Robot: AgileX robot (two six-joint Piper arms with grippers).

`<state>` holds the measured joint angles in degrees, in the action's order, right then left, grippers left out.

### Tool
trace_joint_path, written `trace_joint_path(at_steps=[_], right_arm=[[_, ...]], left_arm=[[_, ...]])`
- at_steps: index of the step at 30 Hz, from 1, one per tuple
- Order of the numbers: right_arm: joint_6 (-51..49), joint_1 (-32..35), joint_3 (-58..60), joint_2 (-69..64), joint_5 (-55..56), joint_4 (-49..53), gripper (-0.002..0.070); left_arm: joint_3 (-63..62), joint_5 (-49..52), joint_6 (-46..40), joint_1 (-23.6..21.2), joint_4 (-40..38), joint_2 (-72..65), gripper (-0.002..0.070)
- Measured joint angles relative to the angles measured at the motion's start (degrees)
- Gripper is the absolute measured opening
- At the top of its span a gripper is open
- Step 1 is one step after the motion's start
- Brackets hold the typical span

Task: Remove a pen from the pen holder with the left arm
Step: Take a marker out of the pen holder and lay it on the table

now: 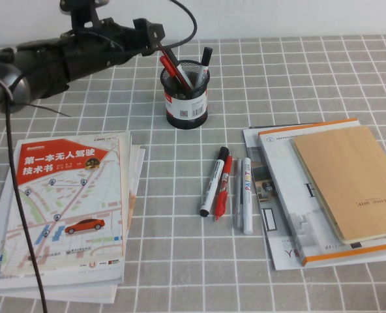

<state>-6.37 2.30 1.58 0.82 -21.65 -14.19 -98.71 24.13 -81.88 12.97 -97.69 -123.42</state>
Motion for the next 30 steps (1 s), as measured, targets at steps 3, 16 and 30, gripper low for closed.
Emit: trace_joint_path(at_steps=[3,16,30], right_arm=[[0.0,0.0,0.0,0.0,0.0,0.0,-0.0013],[0.0,0.0,0.0,0.0,0.0,0.0,-0.0013],[0.0,0.0,0.0,0.0,0.0,0.0,-0.0013]], left_arm=[[-0.1,-0.1,0.1,0.0,-0.1,-0.9,0.0505],[-2.2,1.3,0.5,0.0,-0.1,-1.6,0.0034],[-2.2,4.3,0.5,0.0,-0.1,-0.2,0.0018]])
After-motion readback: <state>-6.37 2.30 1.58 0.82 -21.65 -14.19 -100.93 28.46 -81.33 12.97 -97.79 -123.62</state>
